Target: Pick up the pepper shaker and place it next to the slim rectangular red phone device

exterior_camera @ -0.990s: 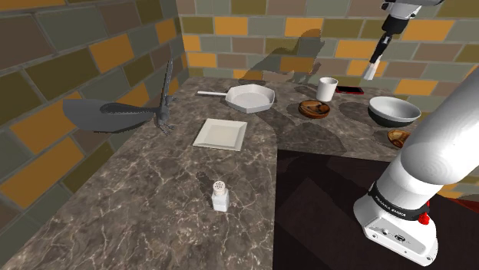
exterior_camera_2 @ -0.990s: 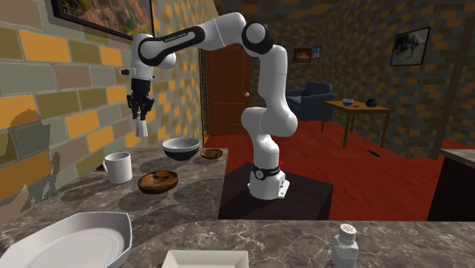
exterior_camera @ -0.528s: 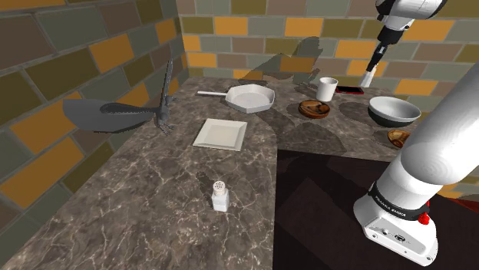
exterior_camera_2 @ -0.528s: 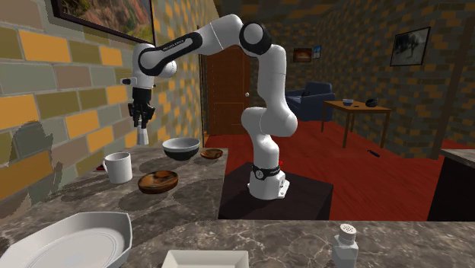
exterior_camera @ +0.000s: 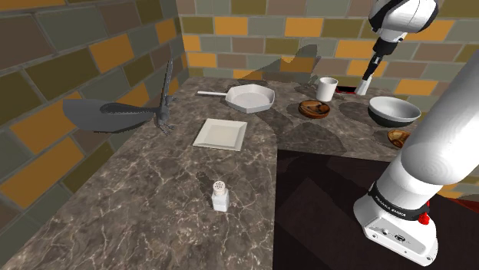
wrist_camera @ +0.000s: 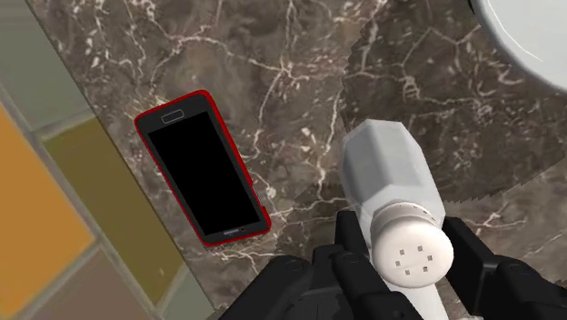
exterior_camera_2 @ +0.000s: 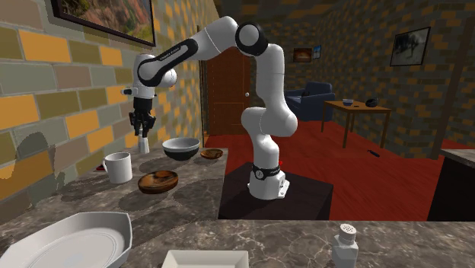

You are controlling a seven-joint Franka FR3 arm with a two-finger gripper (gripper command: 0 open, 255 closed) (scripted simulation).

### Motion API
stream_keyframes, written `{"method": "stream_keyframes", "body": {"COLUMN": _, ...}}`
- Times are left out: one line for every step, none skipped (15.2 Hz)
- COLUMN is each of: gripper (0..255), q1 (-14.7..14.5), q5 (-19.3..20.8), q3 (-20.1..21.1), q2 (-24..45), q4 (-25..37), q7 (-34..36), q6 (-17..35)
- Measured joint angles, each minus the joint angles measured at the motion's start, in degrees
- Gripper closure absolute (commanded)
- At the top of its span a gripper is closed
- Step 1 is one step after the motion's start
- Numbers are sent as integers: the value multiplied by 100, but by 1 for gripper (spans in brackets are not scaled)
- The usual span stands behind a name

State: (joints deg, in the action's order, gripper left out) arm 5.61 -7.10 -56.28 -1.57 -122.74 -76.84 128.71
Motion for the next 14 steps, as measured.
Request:
{"method": "stream_keyframes", "body": {"gripper": 255, "q1": -1, "q5": -83, "q3": -9, "q2": 69, "q4": -37, "q7": -62, "q6": 70}}
{"method": "stream_keyframes", "body": {"gripper": 255, "q1": 5, "q5": -197, "q3": -24, "q2": 167, "q4": -52, "q7": -154, "q6": 129}}
{"method": "stream_keyframes", "body": {"gripper": 255, "q1": 11, "q5": -269, "q3": -29, "q2": 222, "q4": -99, "q7": -213, "q6": 199}}
{"method": "stream_keyframes", "body": {"gripper": 255, "q1": 15, "q5": -344, "q3": -29, "q2": 277, "q4": -150, "q7": -271, "q6": 274}}
{"method": "stream_keyframes", "body": {"gripper": 255, "q1": 19, "q5": -411, "q3": -26, "q2": 327, "q4": -187, "q7": -321, "q6": 334}}
{"method": "stream_keyframes", "body": {"gripper": 255, "q1": 24, "q5": -459, "q3": -24, "q2": 357, "q4": -241, "q7": -362, "q6": 399}}
{"method": "stream_keyframes", "body": {"gripper": 255, "q1": 41, "q5": -582, "q3": -18, "q2": 458, "q4": -259, "q7": -457, "q6": 461}}
{"method": "stream_keyframes", "body": {"gripper": 255, "q1": 56, "q5": -687, "q3": -7, "q2": 537, "q4": -281, "q7": -536, "q6": 514}}
{"method": "stream_keyframes", "body": {"gripper": 255, "q1": 61, "q5": -730, "q3": 1, "q2": 563, "q4": -321, "q7": -568, "q6": 566}}
{"method": "stream_keyframes", "body": {"gripper": 255, "q1": 72, "q5": -779, "q3": 7, "q2": 600, "q4": -323, "q7": -605, "q6": 583}}
{"method": "stream_keyframes", "body": {"gripper": 255, "q1": 76, "q5": -800, "q3": 10, "q2": 617, "q4": -325, "q7": -621, "q6": 593}}
{"method": "stream_keyframes", "body": {"gripper": 255, "q1": 79, "q5": -810, "q3": 12, "q2": 624, "q4": -324, "q7": -629, "q6": 595}}
{"method": "stream_keyframes", "body": {"gripper": 255, "q1": 80, "q5": -815, "q3": 12, "q2": 627, "q4": -323, "q7": -633, "q6": 596}}
{"method": "stream_keyframes", "body": {"gripper": 255, "q1": 81, "q5": -818, "q3": 13, "q2": 630, "q4": -323, "q7": -635, "q6": 597}}
